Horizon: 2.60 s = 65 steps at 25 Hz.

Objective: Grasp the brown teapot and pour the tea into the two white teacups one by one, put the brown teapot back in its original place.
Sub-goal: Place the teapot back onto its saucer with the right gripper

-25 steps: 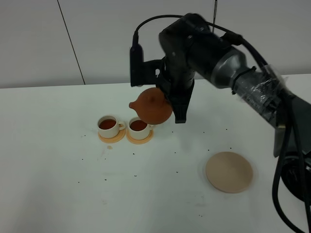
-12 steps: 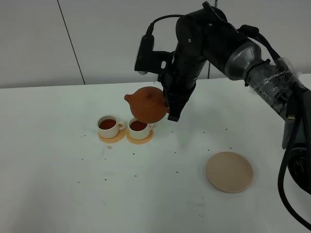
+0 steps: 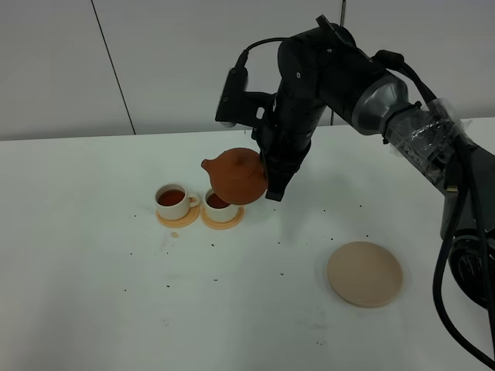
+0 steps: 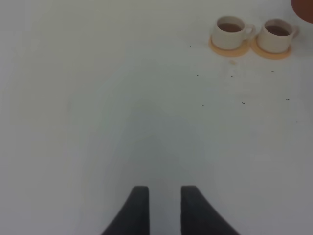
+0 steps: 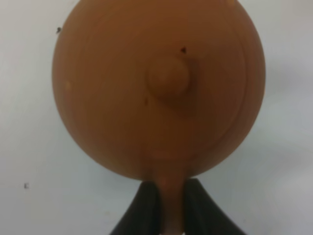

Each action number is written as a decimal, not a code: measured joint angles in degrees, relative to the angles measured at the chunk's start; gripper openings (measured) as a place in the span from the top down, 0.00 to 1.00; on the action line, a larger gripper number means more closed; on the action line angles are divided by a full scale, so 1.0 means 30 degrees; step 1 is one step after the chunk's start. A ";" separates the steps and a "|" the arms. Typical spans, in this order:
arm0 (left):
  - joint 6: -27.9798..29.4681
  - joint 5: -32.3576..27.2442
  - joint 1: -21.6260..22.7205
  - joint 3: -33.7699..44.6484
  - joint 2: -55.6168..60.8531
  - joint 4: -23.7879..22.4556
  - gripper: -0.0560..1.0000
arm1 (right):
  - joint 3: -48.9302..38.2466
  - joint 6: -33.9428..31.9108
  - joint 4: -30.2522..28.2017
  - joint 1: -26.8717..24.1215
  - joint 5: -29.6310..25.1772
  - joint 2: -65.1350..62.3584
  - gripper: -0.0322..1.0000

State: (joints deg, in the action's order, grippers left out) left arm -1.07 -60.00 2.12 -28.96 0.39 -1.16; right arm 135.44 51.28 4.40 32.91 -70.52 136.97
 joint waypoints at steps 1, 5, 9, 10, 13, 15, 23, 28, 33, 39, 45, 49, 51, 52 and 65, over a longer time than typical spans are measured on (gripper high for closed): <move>0.0000 0.0000 0.0000 0.0000 0.0000 0.0000 0.73 | 0.0000 -0.0100 0.0000 0.0000 0.0000 0.0006 0.88; 0.0000 0.0000 0.0000 0.0000 0.0000 0.0000 0.73 | 0.0000 -0.0343 0.0000 0.0000 0.0000 0.0006 0.88; 0.0000 0.0000 0.0000 0.0000 0.0000 0.0000 0.73 | 0.0000 -0.0531 -0.0064 0.0000 0.0000 -0.0163 0.88; 0.0000 0.0000 0.0000 0.0000 0.0000 0.0000 0.73 | -0.0185 -0.0612 -0.0116 0.0000 0.0028 -0.0379 0.88; 0.0000 0.0000 0.0000 0.0000 0.0000 0.0000 0.73 | -0.1630 -0.0985 -0.0510 -0.0039 0.0118 -0.1511 0.88; 0.0000 0.0000 0.0000 0.0000 0.0000 0.0000 0.73 | -0.3421 -0.1093 -0.0575 -0.0266 0.0123 -0.2423 0.88; 0.0000 0.0000 0.0000 0.0000 0.0000 0.0000 0.73 | -1.0915 -0.1509 -0.0641 -0.1740 0.0279 -0.6027 0.88; -0.0006 0.0000 0.0000 0.0000 0.0000 0.0000 0.73 | -1.6313 -0.1614 -0.0285 -0.2379 0.4255 -0.8802 0.88; -0.0006 0.0000 0.0000 0.0000 0.0000 0.0000 0.73 | -2.0171 -0.1758 -0.0054 -0.3407 0.7160 -1.0841 0.88; -0.0006 0.0000 0.0000 0.0000 0.0000 0.0000 0.73 | -2.1171 -0.2048 -0.0054 -0.3976 0.7859 -1.1221 0.88; -0.0006 0.0000 0.0000 0.0000 0.0000 0.0000 0.73 | -2.2636 -0.2496 0.0018 -0.3976 1.0230 -1.1228 0.88; -0.0006 0.0000 0.0000 0.0000 0.0000 0.0000 0.73 | -2.3788 -0.2900 0.0169 -0.3976 1.1005 -1.1228 0.88; -0.0006 0.0000 0.0000 0.0000 0.0000 0.0000 0.73 | -2.4062 -0.3118 0.0225 -0.3976 1.1089 -1.1228 0.88; -0.0006 0.0000 0.0000 0.0000 0.0000 0.0000 0.73 | -2.4179 -0.3211 0.0225 -0.3976 1.1182 -1.1228 0.88; -0.0006 0.0000 0.0000 0.0000 0.0000 0.0000 0.73 | -2.5146 -0.3475 0.0740 -0.3976 1.2006 -1.1243 0.88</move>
State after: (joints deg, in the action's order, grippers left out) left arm -1.09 -60.00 2.12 -28.96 0.39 -1.16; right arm 60.01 40.85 6.62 20.98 -34.51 103.25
